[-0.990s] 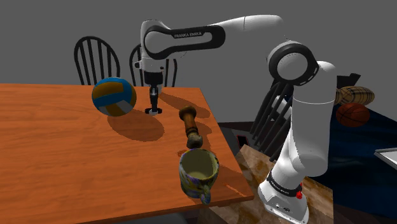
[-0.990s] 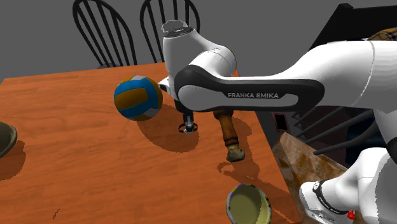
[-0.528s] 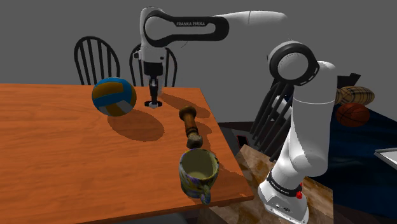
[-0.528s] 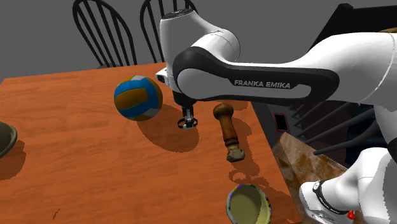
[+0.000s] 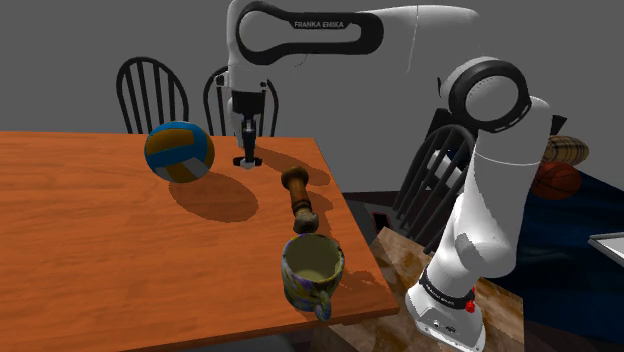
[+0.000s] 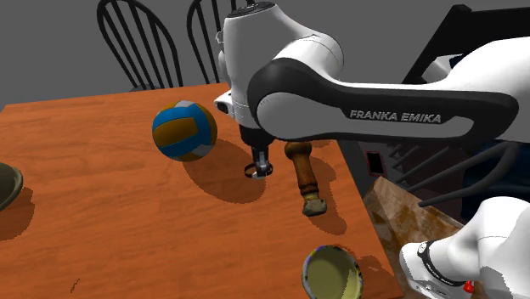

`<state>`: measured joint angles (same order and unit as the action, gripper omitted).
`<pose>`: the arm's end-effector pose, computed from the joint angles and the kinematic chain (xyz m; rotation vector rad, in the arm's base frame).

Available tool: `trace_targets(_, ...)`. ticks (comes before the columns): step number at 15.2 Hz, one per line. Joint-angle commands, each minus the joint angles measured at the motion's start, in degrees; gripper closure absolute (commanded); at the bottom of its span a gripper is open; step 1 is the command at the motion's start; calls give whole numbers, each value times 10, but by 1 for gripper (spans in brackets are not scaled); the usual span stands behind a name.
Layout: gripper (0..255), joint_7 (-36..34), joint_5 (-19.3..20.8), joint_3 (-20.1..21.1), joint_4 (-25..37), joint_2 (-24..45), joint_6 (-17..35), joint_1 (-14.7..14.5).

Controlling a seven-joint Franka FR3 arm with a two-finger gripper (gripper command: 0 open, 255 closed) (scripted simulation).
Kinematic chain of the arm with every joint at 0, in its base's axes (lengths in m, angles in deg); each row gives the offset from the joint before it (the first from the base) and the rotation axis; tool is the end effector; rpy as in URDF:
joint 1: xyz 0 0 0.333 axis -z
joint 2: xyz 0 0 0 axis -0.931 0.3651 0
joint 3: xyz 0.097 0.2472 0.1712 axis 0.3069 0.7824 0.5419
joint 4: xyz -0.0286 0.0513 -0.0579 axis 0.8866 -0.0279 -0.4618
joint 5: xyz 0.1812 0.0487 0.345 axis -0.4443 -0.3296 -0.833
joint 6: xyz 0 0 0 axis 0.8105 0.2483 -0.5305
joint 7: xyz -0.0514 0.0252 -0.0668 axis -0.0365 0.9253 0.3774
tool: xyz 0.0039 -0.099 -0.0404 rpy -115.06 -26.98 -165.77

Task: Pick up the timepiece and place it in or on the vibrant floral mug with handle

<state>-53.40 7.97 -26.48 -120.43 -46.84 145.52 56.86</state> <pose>0.5714 0.2030 0.5405 -2.6899 -1.2157 0.1210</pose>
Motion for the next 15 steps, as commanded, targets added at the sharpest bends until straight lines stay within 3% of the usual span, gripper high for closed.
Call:
trace_targets(1,255,-9,-5,5,-51,-40,13,-6)
trace_targets(8,255,-47,-30,29,-206,-177,40,-29)
trace_targets(15,255,-93,-65,59,-319,-299,43,-58)
